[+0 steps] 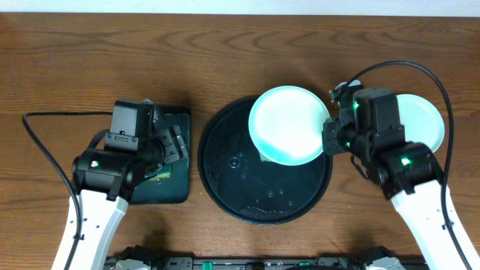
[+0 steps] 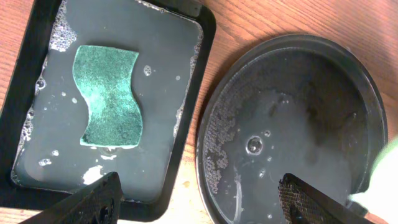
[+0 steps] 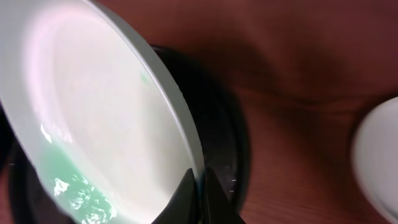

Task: Clean dirty plates on tray and stack at the side
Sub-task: 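Tilt the cleaned plate up by its rim with the right gripper, then lift the plate off the tray with the right gripper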

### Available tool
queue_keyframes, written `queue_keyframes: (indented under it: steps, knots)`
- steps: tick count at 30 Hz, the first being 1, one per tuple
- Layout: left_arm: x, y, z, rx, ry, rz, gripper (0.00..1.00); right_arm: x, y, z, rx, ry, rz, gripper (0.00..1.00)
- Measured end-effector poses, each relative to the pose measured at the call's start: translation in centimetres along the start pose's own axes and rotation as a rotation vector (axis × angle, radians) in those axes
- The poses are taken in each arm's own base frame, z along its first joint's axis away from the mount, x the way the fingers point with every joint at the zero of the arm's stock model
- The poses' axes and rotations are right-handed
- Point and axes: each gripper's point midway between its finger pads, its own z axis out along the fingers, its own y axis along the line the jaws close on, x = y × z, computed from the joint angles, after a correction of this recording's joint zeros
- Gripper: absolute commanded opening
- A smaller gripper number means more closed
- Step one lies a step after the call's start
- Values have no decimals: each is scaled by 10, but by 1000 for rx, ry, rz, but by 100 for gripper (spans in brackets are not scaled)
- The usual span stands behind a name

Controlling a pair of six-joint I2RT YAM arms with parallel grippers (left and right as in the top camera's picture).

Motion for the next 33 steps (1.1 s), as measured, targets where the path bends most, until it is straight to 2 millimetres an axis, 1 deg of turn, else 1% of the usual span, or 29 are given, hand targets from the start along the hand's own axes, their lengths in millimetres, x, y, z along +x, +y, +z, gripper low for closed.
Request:
queue_keyframes:
  steps: [2,4,8,15,20,23,27,30,33]
  knots:
    - [0,0,2,-3,6,0,81,-1,0,-8,56,-27,-46,2]
    - [0,0,2,-4,7,-1,81,-1,0,-12,93,-34,-71,2]
    - [0,0,2,-5,8,-1,81,1,-3,-15,193,-40,-132,2]
    - [0,0,2,-5,8,-1,81,-5,-13,-22,395,-75,-234,1]
    - [0,0,2,-5,8,-1,81,-9,-13,-25,532,-79,-384,1]
    - [0,0,2,-5,8,-1,81,-14,-10,-29,619,-84,-495,1]
    - [0,0,2,-5,8,-1,81,-24,-3,-38,762,-98,-663,1]
    - [0,0,2,-5,9,-1,82,-34,8,-45,860,-121,-769,1]
    - [0,0,2,-5,8,-1,82,-44,19,-54,940,-159,-831,1]
